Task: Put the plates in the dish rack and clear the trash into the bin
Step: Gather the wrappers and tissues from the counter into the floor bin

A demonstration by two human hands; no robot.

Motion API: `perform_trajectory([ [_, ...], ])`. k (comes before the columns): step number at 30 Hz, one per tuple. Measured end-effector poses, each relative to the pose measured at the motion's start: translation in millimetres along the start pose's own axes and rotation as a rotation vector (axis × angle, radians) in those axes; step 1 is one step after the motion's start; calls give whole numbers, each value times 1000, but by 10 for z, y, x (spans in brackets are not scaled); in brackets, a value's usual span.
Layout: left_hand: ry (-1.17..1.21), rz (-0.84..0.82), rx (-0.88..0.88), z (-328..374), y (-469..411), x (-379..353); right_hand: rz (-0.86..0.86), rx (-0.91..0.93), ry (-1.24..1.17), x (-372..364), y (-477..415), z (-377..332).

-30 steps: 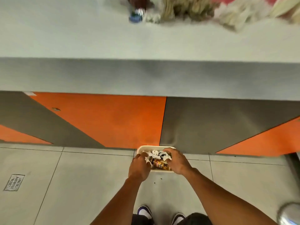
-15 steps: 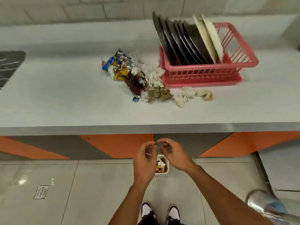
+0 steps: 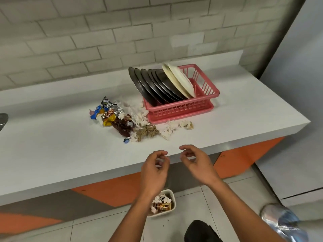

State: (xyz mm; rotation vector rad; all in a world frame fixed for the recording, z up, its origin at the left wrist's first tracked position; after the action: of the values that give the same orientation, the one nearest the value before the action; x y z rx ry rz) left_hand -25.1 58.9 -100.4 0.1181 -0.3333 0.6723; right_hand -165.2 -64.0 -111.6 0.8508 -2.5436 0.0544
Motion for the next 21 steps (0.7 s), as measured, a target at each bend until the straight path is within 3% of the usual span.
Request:
perform_trajectory([
  [4,-210,-100,6,-66,-378,-253,89,5,92,276,-364,37],
  [9,-390,-94,25,-159,-870,-474,101,-16,361,553,-1006,173],
  [14,-560,-50,79,-305,-1157,-717,-95,-95,505,607,-1638,398],
  [21,-709,-35,187,-328,-1578,-936,-328,-69,496,333,-2092,466],
])
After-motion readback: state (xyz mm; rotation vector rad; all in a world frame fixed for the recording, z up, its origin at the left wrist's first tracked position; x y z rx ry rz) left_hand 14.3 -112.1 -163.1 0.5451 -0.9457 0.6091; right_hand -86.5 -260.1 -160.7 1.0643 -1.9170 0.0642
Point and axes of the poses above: each hand's wrist, its own y-axis away from the middle knuckle, its own x-axis out of the back of the hand, z = x × y, the point moved 9 cm from there along -y, towards the middle knuckle, and after that the axes turned 2 degrees about -x, right-handed, at the moved point
